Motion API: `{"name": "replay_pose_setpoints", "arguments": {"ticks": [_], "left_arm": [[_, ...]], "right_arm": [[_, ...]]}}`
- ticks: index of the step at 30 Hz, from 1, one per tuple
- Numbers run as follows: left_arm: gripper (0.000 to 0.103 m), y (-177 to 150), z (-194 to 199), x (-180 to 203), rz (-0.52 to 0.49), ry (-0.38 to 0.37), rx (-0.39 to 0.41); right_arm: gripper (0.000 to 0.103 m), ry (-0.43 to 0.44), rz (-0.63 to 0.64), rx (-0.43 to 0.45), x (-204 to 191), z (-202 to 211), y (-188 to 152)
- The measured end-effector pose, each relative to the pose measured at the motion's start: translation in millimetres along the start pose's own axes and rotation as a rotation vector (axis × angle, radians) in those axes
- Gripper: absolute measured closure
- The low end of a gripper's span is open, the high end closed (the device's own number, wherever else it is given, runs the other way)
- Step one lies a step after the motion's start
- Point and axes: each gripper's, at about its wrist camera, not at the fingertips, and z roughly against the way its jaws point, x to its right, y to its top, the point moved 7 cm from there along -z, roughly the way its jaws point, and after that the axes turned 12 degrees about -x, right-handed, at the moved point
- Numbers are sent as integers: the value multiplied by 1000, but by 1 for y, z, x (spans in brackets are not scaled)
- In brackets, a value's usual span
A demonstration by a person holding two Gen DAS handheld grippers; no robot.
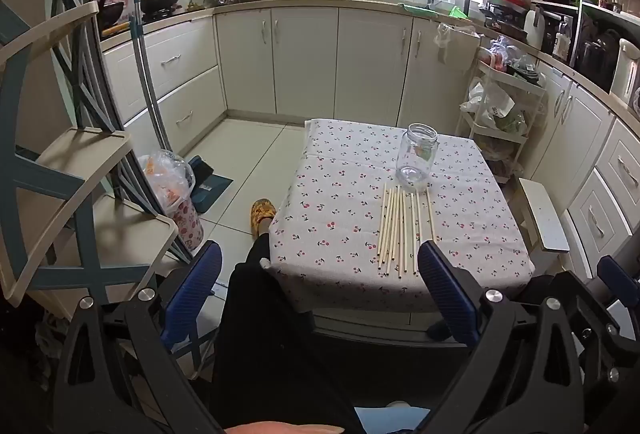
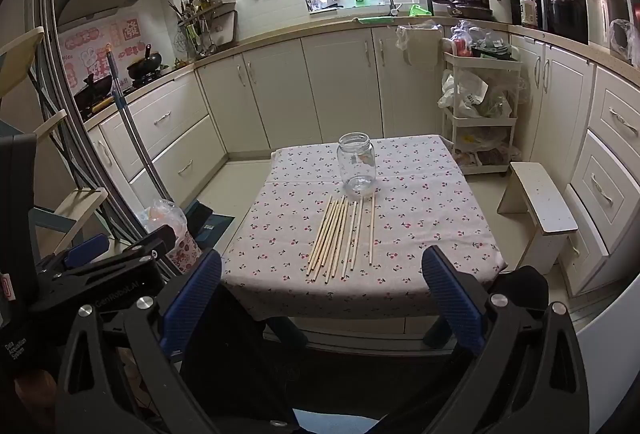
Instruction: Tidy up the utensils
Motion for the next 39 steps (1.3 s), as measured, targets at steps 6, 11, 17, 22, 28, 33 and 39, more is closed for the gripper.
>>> {"name": "replay_pose_setpoints", "arguments": {"ticks": [6,11,17,22,28,33,39], "left_arm": [[8,0,0,0,2,-3,-4],[8,0,0,0,1,-2,-5],[8,0,1,1,-7,-11,3],[8,-5,-1,0,-10,-14,12],[9,-3,9,0,-6,-16,24],[9,-4,23,-4,13,-19,63],[9,-3,27,-1,7,-26,62]], "right_arm": [[7,-1,1,-1,0,0,0],[7,-1,0,-2,0,0,1],[7,-1,0,-3,-1,0,1],[7,-1,0,6,1,3,0],[7,2,1,20,3,9,3],[7,3,1,38,3,16,3],[7,9,-3,47,1,20,-1]]}}
